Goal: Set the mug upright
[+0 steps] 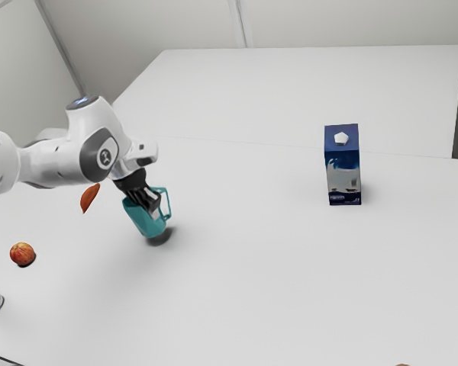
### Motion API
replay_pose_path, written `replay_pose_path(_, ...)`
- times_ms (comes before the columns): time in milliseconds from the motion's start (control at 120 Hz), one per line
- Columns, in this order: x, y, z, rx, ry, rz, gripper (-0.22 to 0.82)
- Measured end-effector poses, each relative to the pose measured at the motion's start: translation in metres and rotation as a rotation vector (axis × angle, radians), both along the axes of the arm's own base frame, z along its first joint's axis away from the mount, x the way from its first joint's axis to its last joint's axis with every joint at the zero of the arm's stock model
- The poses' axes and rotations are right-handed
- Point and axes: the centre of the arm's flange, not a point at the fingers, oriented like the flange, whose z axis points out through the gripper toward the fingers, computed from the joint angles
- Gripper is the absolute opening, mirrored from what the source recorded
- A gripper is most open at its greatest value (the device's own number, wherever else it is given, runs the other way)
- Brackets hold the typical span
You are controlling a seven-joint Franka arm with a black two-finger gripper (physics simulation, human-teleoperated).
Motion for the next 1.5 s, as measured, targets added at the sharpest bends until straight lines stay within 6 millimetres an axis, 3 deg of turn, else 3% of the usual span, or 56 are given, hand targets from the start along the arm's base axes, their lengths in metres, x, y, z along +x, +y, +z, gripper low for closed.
replay_pose_path(242,-0.010,0.010,-0.023,0.013,-0.009,0.085,-0.16)
replay_pose_path(442,-0.010,0.003,-0.025,0.012,-0.022,0.109,0.25)
replay_pose_path(583,-0.009,-0.005,-0.018,0.011,-0.037,0.112,0.42)
replay_pose_path(658,-0.007,-0.009,0.001,0.012,-0.064,0.111,0.48)
replay_pose_path(892,0.027,-0.021,0.115,-0.002,-0.138,0.091,0.56)
replay_pose_path(1075,0.059,-0.025,0.182,-0.017,-0.144,0.076,0.59)
replay_pose_path(1292,0.081,-0.013,0.197,-0.026,-0.085,0.085,0.60)
replay_pose_path(1500,0.080,-0.014,0.194,-0.031,-0.026,0.084,0.60)
